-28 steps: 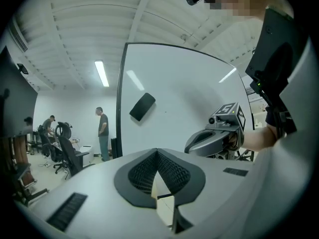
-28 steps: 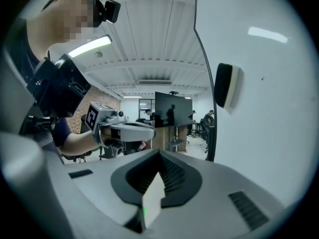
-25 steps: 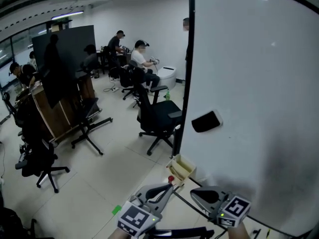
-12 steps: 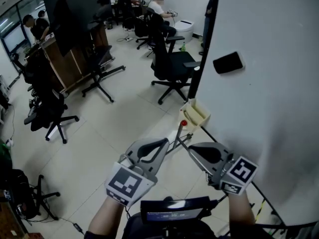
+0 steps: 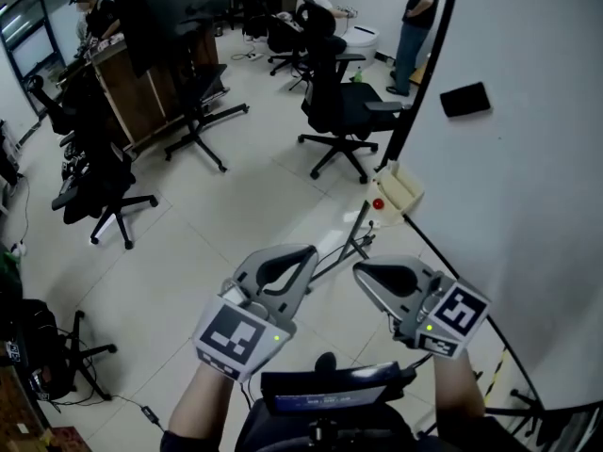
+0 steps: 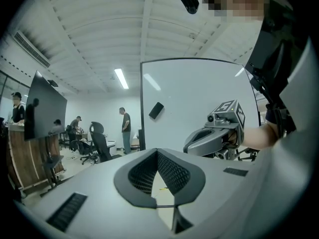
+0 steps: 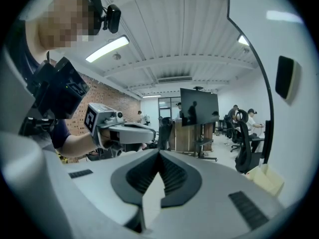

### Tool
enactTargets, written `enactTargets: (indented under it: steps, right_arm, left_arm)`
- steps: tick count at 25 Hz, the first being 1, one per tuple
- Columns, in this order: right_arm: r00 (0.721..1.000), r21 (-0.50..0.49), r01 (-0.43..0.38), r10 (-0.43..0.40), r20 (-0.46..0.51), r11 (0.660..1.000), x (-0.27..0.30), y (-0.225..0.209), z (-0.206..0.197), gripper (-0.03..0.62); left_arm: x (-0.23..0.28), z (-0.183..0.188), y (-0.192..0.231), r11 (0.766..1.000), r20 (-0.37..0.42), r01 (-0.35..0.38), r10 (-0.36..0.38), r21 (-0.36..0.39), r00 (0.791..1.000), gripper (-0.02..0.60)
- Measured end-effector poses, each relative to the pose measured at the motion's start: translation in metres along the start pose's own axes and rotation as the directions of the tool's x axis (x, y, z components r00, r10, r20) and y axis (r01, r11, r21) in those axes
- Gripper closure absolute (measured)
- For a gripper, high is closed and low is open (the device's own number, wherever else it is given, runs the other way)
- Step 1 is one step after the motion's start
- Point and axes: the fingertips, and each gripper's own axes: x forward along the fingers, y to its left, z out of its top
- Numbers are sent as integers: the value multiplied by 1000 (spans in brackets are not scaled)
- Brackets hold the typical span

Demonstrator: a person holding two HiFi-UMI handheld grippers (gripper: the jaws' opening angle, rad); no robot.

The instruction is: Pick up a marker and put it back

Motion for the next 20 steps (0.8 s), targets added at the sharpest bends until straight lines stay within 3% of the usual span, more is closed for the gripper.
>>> enactTargets:
  steps: [9, 20]
  right_arm:
    - [999, -35, -8, 6, -54, 999, 34, 71, 2, 580]
    - [999, -55, 20, -21, -31, 998, 1, 113, 7, 579]
  left_arm:
    - [-70, -14, 12, 999, 27, 3, -2, -45, 1000, 581]
    - [-96, -17, -37, 998, 16, 45, -45, -31, 999, 581]
